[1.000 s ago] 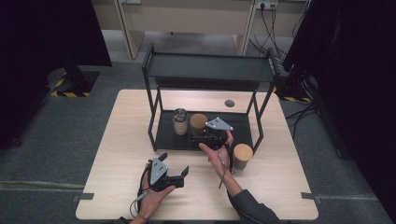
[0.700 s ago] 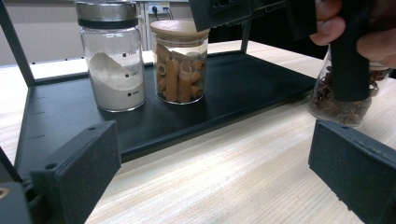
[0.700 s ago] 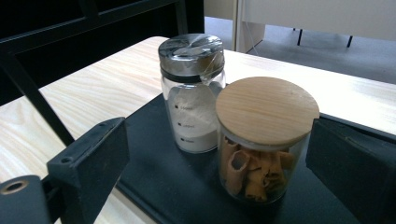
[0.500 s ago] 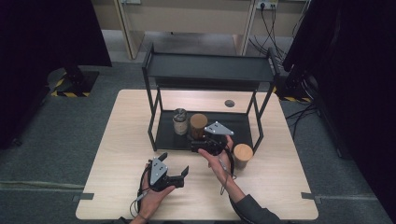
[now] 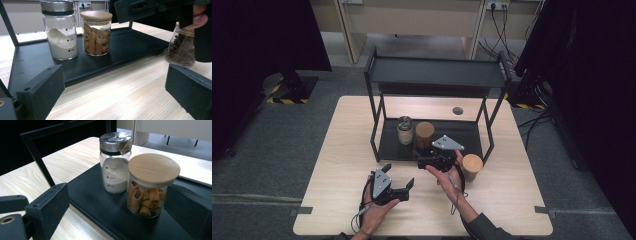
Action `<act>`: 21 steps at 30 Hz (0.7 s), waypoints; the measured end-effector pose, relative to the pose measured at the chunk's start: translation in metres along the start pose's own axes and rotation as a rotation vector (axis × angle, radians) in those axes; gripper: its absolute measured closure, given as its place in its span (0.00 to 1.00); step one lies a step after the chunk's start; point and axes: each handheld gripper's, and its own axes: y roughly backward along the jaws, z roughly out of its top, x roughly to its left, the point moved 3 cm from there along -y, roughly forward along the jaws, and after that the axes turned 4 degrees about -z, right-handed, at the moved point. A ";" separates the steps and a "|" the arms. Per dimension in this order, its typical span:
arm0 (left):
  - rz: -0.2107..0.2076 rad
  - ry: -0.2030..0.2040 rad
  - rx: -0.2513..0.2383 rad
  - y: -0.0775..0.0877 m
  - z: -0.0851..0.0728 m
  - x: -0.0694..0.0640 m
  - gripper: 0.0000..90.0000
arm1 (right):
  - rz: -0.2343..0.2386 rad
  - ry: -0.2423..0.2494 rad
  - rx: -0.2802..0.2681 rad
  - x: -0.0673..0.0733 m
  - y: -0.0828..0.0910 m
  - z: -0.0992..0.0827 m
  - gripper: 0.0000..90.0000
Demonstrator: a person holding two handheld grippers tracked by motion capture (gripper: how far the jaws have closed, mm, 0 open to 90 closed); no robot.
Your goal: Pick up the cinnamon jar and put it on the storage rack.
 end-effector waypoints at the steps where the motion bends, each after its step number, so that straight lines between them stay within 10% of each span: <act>1: 0.000 0.000 0.000 0.000 0.000 0.000 0.02 | 0.001 -0.001 -0.001 0.000 0.001 -0.001 0.07; 21: 0.001 0.002 0.001 0.000 0.000 0.000 0.02 | 0.061 -0.009 -0.014 -0.004 0.021 -0.017 0.07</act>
